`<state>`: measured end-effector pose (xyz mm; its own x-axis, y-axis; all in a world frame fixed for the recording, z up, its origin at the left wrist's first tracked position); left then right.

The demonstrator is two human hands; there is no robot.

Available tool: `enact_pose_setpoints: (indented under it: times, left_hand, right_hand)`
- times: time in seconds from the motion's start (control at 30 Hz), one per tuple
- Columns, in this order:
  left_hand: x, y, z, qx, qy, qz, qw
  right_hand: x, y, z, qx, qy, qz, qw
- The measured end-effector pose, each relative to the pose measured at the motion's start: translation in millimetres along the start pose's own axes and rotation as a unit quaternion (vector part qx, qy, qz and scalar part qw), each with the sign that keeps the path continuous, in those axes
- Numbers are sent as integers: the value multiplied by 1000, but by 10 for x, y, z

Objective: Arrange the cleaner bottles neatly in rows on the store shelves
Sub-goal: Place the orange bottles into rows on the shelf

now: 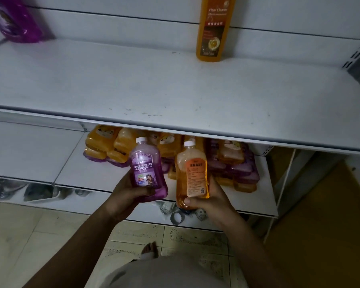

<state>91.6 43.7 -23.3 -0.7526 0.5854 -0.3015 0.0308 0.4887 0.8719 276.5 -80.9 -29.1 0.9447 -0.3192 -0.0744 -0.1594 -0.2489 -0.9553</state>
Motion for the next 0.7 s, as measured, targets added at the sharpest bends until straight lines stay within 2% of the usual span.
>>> enact_pose_setpoints:
  times: [0.1,0.2,0.33,0.47,0.53,0.63,0.7]
  left_hand:
    - [67,9,-262,-13,37,9,999]
    - [233,38,-592,-24,109,16,994]
    - [530,164,-1103,-51,214,30,975]
    - [850,372,-1620,-89,275,26,957]
    - [1041,475,-1878,-109,299,22,948]
    - [1364,632,-2234,-139,333,5,933]
    - [1568,774,-2416,-160,333,1,929]
  right_hand:
    - [-219,62,-19,-20,-22,127,991]
    - [-460,92,-59,-52,-33,234,970]
    - [-926,-181,-136,-32,-140,230,963]
    - [-1454,-431,-255,-13,-234,200,951]
    - [-1742,-527,-296,-1,-252,190,949]
    - [-2243,-607,-387,-35,-283,238,929]
    - [-2565,-748,-413,-26,-293,252,922]
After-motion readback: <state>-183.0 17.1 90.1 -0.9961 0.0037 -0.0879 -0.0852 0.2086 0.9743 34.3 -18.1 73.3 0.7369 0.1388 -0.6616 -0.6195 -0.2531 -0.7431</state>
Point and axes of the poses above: each hand's wrist, its own z-axis towards the middle knuckle, its own x-axis out of the back of the hand, y = z × x, the point moved 10 cm from there along z, towards the middle knuckle, and after that the axes turned 5 degrees about x, right-handed, at the moved point
